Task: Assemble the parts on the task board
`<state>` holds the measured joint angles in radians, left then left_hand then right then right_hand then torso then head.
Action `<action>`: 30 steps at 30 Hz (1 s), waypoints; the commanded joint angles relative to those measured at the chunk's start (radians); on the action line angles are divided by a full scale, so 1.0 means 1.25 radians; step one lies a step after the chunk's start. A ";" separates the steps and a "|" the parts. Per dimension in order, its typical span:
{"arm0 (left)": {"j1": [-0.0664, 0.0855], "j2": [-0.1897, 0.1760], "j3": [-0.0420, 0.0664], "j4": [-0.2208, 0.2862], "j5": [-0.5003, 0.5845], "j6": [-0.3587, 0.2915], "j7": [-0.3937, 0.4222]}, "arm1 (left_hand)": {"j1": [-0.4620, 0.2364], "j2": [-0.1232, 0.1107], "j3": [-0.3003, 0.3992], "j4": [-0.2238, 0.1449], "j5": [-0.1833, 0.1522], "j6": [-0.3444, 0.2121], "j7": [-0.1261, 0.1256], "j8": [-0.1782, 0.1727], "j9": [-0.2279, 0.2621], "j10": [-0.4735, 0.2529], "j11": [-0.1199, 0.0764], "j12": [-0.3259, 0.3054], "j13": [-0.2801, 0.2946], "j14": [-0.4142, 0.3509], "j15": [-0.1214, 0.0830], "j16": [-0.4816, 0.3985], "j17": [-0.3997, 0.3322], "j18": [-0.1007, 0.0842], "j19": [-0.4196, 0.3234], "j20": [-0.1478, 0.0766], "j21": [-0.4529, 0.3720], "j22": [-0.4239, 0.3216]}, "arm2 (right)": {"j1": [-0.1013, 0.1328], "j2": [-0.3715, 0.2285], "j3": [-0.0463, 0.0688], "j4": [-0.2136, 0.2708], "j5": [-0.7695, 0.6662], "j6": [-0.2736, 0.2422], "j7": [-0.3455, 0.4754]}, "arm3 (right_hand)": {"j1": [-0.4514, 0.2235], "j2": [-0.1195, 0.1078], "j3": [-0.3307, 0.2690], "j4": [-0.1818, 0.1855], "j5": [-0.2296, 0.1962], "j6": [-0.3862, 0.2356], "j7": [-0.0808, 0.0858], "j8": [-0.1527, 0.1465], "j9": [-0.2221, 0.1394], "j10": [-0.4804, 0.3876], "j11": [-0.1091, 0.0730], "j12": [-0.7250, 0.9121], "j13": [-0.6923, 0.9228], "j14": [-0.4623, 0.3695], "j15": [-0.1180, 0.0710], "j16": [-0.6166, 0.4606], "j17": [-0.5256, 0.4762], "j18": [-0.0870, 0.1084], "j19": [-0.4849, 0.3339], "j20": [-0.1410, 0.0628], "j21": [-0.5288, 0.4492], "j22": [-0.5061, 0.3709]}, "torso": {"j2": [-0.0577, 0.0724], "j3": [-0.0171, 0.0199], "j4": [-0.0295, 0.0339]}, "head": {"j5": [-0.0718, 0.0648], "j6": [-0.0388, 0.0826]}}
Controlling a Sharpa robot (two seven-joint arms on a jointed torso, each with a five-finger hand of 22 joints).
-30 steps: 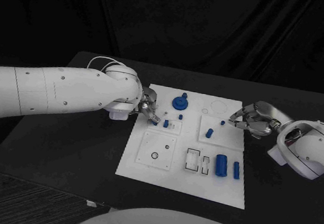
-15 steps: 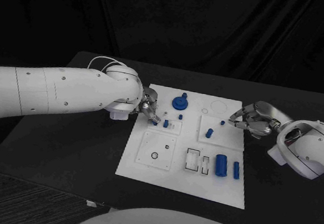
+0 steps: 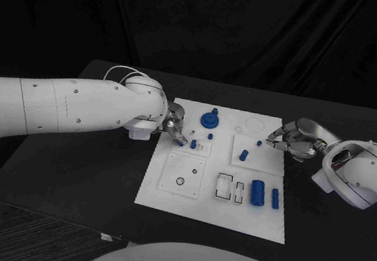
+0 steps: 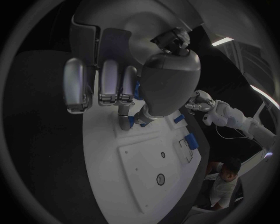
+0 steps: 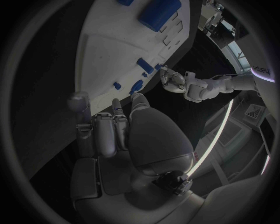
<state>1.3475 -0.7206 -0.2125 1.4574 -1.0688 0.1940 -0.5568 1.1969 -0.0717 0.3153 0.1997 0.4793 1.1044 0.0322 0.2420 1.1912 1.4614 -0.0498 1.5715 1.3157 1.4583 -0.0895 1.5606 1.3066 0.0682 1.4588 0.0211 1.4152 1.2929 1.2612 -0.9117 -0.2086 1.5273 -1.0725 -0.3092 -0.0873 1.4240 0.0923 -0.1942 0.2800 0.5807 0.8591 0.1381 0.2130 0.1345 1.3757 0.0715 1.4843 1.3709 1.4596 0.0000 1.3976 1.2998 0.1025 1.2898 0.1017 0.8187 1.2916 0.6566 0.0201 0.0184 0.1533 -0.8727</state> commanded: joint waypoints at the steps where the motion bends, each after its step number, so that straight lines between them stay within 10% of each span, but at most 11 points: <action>1: 0.001 0.003 0.000 0.001 0.001 0.015 0.017 | 0.023 -0.028 0.101 -0.035 -0.008 0.007 -0.022 0.011 0.054 0.088 -0.006 -0.001 0.204 0.090 -0.009 0.008 0.211 -0.027 0.037 -0.007 0.001 0.186 | -0.002 0.001 0.000 0.000 -0.004 0.003 -0.012 | 0.032 0.016 0.028 0.004 0.011 -0.006 0.003 0.001 -0.009 0.005 -0.008 -0.021 0.042 0.002 -0.003 -0.012 0.076 0.028 -0.004 0.001 -0.010 0.077 | 0.000 0.0002 -0.0001 | 0.001 0.000; 9: 0.001 0.006 0.000 -0.003 0.001 0.010 0.016 | -0.028 -0.017 0.094 -0.016 -0.088 0.007 -0.022 0.013 0.056 0.088 -0.005 -0.001 0.204 0.090 -0.008 0.008 0.211 -0.027 0.036 -0.006 0.000 0.185 | -0.003 0.001 0.000 -0.001 -0.004 0.004 -0.013 | 0.032 0.016 0.030 0.004 0.011 -0.007 0.003 0.000 -0.009 0.005 -0.008 -0.021 0.043 0.002 -0.003 -0.012 0.076 0.028 -0.004 0.001 -0.011 0.077 | 0.000 0.0001 0.0002 | 0.002 0.000; 13: 0.001 0.006 0.000 -0.005 0.001 0.008 0.014 | -0.066 -0.006 0.063 0.011 -0.172 0.004 -0.019 0.006 0.050 0.088 -0.003 -0.001 0.204 0.090 -0.006 0.008 0.211 -0.026 0.035 -0.004 -0.003 0.185 | -0.003 0.000 0.000 0.000 -0.004 0.004 -0.013 | 0.032 0.016 0.030 0.004 0.011 -0.007 0.003 0.000 -0.009 0.005 -0.008 -0.021 0.043 0.002 -0.003 -0.012 0.076 0.028 -0.004 0.001 -0.011 0.077 | 0.000 0.0002 0.0003 | 0.001 0.000; 30: 0.001 0.007 0.000 -0.006 0.001 0.009 0.004 | -0.127 0.021 -0.029 0.071 -0.246 -0.031 -0.001 -0.026 0.029 0.088 0.012 -0.001 0.204 0.090 0.005 0.008 0.211 -0.026 0.035 0.005 -0.004 0.184 | -0.003 -0.001 0.000 0.000 -0.004 0.005 -0.014 | 0.033 0.016 0.031 0.004 0.011 -0.007 0.003 0.000 -0.009 0.004 -0.008 -0.021 0.042 0.001 -0.003 -0.012 0.076 0.028 -0.005 0.001 -0.012 0.077 | 0.000 0.0000 -0.0003 | 0.002 0.000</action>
<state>1.3475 -0.7132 -0.2127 1.4490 -1.0696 0.1988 -0.5577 1.0509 -0.0420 0.3200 0.2719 0.1887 1.0831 0.0314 0.2239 1.2330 1.4703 -0.0401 1.5715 1.3157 1.4587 -0.0886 1.5606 1.3066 0.0682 1.4588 0.0218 1.4152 1.2929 1.2605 -0.9119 -0.2086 1.5268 -1.0725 -0.3078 -0.0894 1.4240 0.0923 -0.1942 0.2801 0.5807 0.8590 0.1382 0.2130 0.1343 1.3757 0.0715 1.4843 1.3709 1.4596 0.0000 1.3976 1.2998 0.1025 1.2897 0.1017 0.8186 1.2916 0.6564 0.0203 0.0184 0.1545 -0.8726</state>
